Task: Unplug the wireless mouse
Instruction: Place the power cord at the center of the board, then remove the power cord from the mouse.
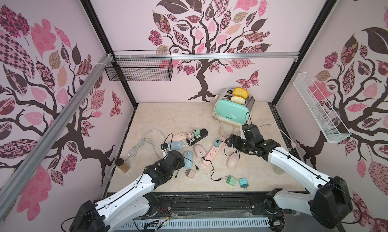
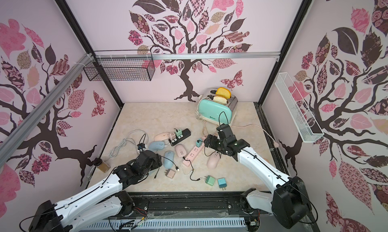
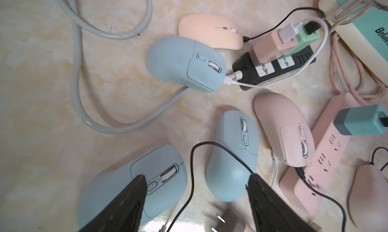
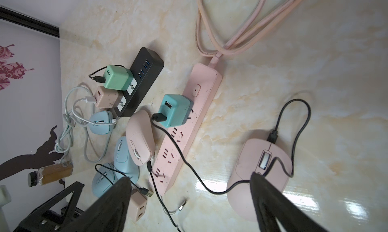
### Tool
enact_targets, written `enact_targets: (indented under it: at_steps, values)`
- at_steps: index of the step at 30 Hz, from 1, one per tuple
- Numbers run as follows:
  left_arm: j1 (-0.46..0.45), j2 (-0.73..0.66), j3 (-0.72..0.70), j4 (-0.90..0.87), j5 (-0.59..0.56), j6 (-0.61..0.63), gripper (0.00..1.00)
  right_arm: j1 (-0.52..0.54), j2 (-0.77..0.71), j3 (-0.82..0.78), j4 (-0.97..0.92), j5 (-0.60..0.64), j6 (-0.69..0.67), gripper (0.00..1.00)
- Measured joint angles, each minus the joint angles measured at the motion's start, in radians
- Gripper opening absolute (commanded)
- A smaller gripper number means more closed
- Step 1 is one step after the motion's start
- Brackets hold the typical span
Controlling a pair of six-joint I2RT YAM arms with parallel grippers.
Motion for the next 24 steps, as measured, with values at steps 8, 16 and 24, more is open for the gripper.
enact_targets:
  at_steps: [8, 16, 24]
  values:
    - [0.001, -0.140, 0.035, 0.051, 0.048, 0.077, 0.78, 0.167, -0.018, 0.008, -0.004, -0.050, -0.121, 0.76]
    - [0.001, 0.098, 0.036, 0.219, 0.240, 0.114, 0.75, 0.291, 0.216, 0.095, 0.006, -0.116, -0.243, 0.66]
    - [0.007, 0.328, 0.064, 0.378, 0.365, 0.134, 0.75, 0.341, 0.393, 0.130, 0.001, -0.089, -0.310, 0.56]
